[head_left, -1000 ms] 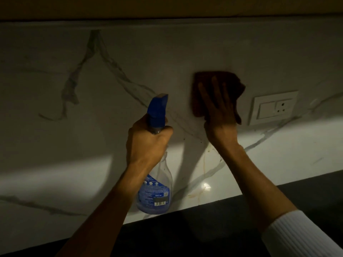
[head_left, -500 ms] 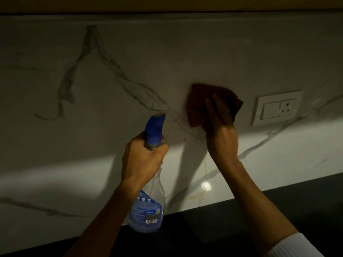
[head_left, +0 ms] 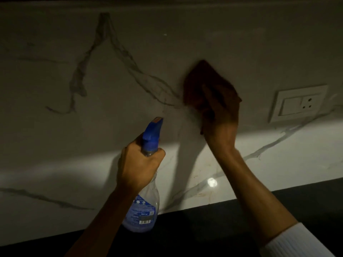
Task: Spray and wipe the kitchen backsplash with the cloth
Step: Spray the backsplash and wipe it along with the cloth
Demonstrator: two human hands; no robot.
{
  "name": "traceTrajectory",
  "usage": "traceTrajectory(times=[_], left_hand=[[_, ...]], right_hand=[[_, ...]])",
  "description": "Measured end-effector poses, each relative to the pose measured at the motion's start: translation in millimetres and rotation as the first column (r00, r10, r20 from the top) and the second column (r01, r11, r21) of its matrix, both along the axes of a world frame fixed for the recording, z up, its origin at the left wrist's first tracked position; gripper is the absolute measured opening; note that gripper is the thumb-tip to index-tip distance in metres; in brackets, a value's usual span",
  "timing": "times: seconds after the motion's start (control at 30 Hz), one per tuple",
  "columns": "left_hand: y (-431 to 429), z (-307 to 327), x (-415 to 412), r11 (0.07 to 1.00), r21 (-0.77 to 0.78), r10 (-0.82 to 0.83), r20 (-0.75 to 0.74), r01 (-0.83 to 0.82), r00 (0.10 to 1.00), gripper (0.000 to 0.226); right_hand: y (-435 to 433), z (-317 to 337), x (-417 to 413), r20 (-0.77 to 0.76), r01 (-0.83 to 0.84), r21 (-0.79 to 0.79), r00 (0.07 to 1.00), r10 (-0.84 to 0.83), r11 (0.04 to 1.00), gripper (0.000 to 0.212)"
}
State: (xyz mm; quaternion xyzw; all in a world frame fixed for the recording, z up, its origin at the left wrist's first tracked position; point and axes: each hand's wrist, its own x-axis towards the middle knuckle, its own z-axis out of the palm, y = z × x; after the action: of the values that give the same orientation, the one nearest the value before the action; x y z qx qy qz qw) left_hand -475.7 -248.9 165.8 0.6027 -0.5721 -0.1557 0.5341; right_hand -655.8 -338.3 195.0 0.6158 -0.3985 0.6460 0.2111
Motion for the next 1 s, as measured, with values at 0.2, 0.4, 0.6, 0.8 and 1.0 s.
traceTrajectory(times=[0.2, 0.4, 0.6, 0.8, 1.0], left_hand=[[4, -3, 6, 0.999, -0.028, 0.026, -0.069, -0.028, 0.997, 0.024], [5, -6, 9, 1.000, -0.026, 0.013, -0.056, -0.014, 0.998, 0.023], [2, -11, 6, 1.000, -0.010, -0.008, -0.035, 0.008, 0.999, 0.023], [-2, -12, -14, 0.997, 0.020, -0.075, 0.001, 0.075, 0.997, 0.024], [-8, -21, -19, 0.996, 0.007, -0.092, -0.004, 0.092, 0.996, 0.010]], right_hand=[[6, -32, 20, -0.328, -0.046, 0.013, 0.943, 0.047, 0.999, 0.046], [8, -82, -13, -0.615, 0.004, 0.051, 0.788, 0.028, 0.999, 0.052], [0, -58, -38, 0.053, 0.001, 0.136, 0.999, -0.008, 0.991, 0.039], [8, -109, -25, -0.400, 0.048, 0.128, 0.917, 0.007, 0.991, 0.046], [4, -119, -62, 0.030, -0.002, 0.226, 1.000, -0.005, 0.974, 0.051]])
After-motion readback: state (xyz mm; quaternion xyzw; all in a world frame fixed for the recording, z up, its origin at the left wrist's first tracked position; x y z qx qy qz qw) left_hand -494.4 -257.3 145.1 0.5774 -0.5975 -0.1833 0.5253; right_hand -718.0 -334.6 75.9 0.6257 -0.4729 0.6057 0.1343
